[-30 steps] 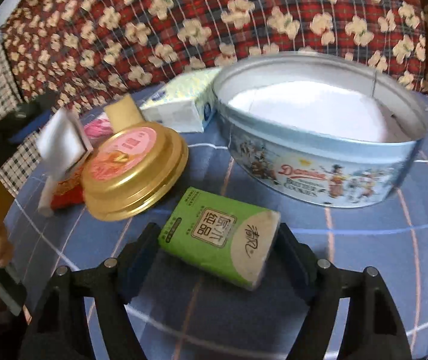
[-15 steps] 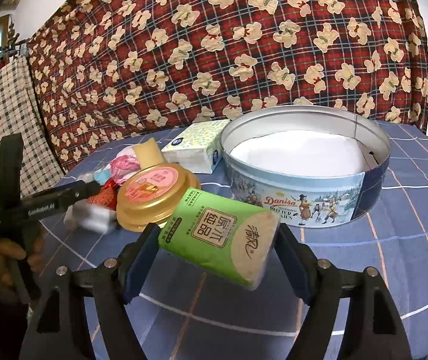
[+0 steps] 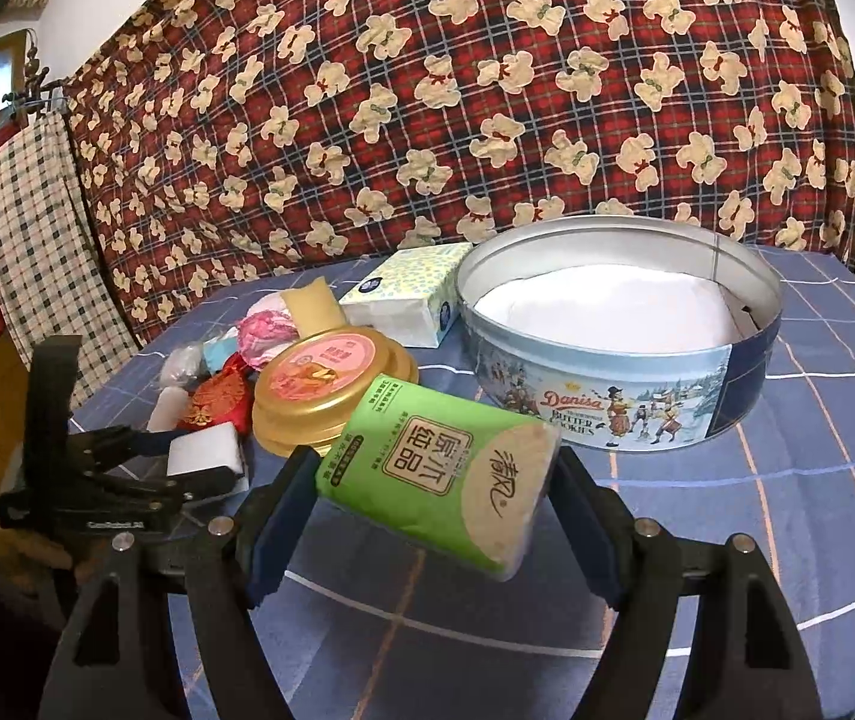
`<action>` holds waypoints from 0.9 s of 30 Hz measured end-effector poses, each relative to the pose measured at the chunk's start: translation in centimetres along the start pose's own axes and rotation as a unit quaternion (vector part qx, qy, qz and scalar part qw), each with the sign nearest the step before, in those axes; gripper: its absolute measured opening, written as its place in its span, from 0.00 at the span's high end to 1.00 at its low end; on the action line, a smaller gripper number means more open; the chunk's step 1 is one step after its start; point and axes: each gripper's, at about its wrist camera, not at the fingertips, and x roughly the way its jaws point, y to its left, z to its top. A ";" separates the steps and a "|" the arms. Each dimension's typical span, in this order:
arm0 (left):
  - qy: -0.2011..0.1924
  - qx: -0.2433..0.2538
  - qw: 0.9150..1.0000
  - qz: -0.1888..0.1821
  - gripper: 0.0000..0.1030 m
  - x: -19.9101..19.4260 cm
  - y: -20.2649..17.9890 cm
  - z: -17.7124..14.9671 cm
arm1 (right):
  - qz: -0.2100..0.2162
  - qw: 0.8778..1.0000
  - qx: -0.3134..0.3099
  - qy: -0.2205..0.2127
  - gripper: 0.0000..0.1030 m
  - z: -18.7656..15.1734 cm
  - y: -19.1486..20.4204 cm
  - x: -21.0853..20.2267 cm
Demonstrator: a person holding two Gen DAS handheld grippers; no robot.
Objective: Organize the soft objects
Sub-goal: 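Lift the white sponge with the left tool while the right tool carries the green tissue pack toward the tin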
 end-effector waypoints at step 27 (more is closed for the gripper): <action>-0.159 -0.003 0.983 -0.089 0.45 -6.6 -2.4 5.4 | -0.178 0.971 -0.012 -0.160 0.23 5.1 -7.4 -2.6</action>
